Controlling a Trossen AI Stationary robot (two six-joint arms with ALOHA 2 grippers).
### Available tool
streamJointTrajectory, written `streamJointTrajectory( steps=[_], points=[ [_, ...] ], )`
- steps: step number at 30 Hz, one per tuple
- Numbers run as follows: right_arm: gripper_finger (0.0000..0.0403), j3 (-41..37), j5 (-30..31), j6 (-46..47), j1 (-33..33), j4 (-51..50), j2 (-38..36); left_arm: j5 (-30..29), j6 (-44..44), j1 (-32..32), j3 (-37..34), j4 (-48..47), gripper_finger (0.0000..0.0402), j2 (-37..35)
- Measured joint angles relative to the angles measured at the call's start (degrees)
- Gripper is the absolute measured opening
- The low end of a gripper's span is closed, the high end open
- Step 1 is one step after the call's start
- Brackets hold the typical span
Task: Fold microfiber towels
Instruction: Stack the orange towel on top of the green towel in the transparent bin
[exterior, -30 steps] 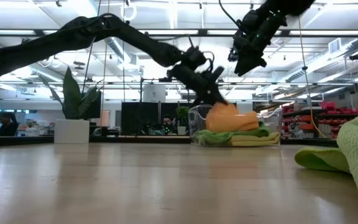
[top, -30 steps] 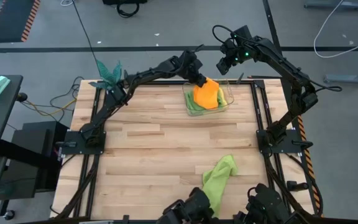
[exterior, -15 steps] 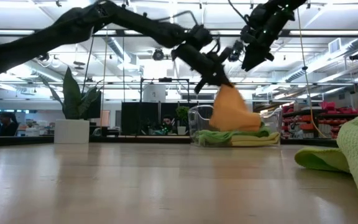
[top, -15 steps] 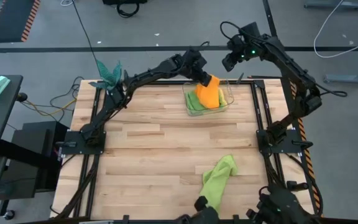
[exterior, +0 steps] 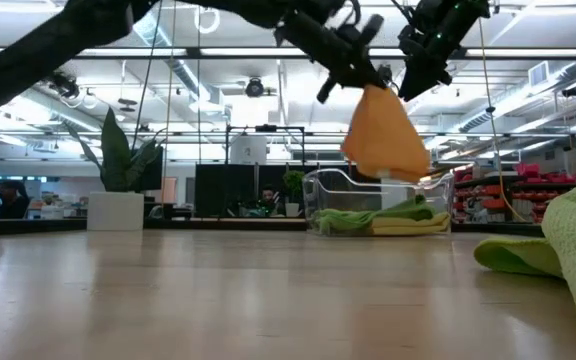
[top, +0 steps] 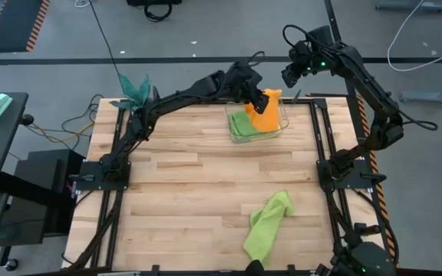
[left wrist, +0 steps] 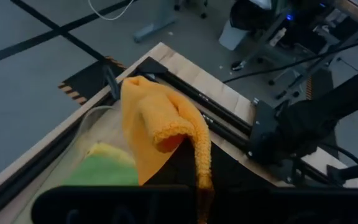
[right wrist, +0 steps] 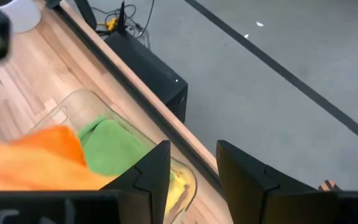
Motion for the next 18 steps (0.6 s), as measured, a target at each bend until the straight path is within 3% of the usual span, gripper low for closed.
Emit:
streamJointTrajectory(
  steps=[7, 14, 18],
  points=[
    [0.0137, 0.0, -1.2, -1.8, 0.0, -6.8, -0.8, 0.0, 0.3, -0.3, 0.1, -5.6, 0.0009, -4.4],
    [0.0128, 0.0, -20.3, -0.3, -1.5, -5.6, -0.7, 0.2, 1.0, 0.4, 0.0, -6.4, 0.0009, -7.8],
    [0.011, -0.8, -20.4, 1.1, -1.2, -5.7, -0.7, 0.4, 1.0, 1.5, 0.0, -7.4, 0.0009, -8.6]
  ],
)
